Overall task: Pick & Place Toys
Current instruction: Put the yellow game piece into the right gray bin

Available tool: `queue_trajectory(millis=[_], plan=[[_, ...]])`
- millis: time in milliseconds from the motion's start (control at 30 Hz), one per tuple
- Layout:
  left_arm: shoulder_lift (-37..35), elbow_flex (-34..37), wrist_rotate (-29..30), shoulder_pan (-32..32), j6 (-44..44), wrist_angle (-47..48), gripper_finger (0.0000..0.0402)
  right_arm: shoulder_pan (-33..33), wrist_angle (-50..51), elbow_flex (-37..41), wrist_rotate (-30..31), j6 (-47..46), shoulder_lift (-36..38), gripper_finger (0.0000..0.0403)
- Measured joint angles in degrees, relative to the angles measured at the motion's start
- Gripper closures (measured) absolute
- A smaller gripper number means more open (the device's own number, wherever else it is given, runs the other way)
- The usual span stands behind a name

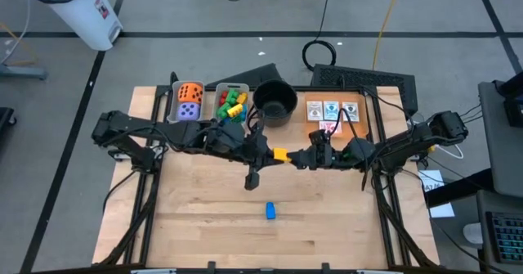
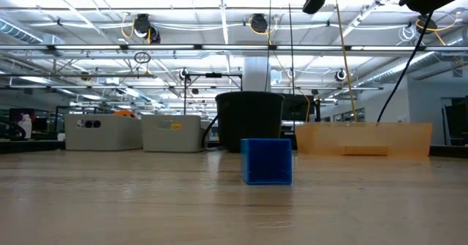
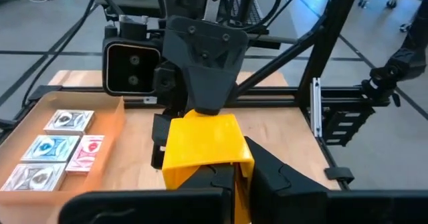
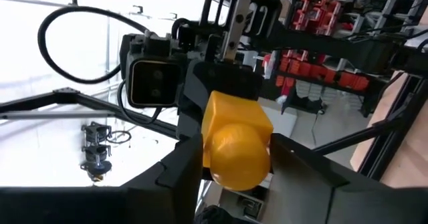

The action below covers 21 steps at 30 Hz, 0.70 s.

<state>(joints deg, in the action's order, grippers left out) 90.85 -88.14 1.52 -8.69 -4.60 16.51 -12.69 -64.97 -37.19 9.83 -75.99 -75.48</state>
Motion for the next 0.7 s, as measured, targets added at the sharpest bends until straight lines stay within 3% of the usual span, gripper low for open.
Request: queue_trajectory(millis=[433,700], plan=[[0.00,0.00,-0.14,0.67,1.14,-0.42,0.0396,0.02,-0.92,0.00,-0.92,-1.09,0.00,0.0228],[-0.02,-0.07,-1.25,0.72,1.49,-0.33,0.0392,0.04,-1.00,0.00,-0.94,0.18,0.00,0.0290]])
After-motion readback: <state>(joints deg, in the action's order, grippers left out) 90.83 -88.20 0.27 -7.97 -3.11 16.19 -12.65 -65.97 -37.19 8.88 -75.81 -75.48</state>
